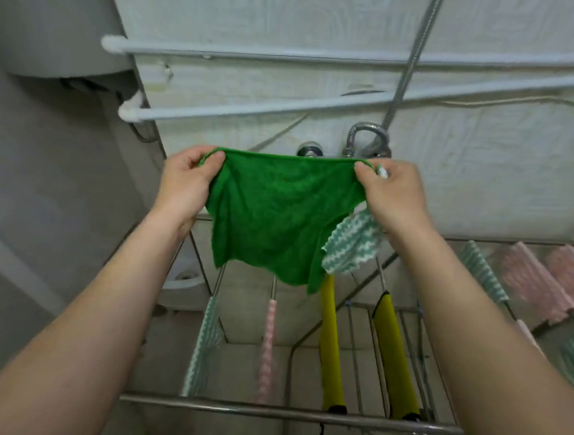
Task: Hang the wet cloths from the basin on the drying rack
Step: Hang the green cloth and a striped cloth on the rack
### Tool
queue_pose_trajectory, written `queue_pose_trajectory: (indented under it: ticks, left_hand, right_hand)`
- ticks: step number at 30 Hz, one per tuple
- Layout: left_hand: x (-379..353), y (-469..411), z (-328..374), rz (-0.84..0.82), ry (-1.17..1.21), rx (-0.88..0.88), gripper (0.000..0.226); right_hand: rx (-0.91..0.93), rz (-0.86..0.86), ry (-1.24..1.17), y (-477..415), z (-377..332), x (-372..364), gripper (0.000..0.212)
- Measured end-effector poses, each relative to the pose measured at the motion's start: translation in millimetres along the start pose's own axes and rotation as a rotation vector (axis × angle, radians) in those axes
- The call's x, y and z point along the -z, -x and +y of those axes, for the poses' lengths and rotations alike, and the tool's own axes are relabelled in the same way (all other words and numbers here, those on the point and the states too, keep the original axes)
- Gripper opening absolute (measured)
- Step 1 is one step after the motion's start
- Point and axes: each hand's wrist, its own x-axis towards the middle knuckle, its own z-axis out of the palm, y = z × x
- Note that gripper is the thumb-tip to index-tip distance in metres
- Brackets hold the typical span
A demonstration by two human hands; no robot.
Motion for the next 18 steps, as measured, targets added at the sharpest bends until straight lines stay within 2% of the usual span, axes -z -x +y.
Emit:
queue_pose_trajectory:
  ticks: [6,10,14,18]
  left_hand:
    - [10,-19,-28,-0.023,0.007,0.054,0.018]
    - [26,-23,-44,-0.116,0.1,0.152,0.017]
    - [40,-18,-71,-0.188,0.099,0.32,0.013]
    - [53,-11,-106,-0.324,-0.02,0.515,0.019]
  right_hand:
    - [-0.002,-0.051,0.049,1,17,-22,0.022]
    - [-0.075,-0.155,-0.075,4,18,-18,0.019]
    - [-0.254,-0.278,-0.065,6,42,-14,0.012]
    - [-0.56,-0.422,-0.124,12,83,-22,0.011]
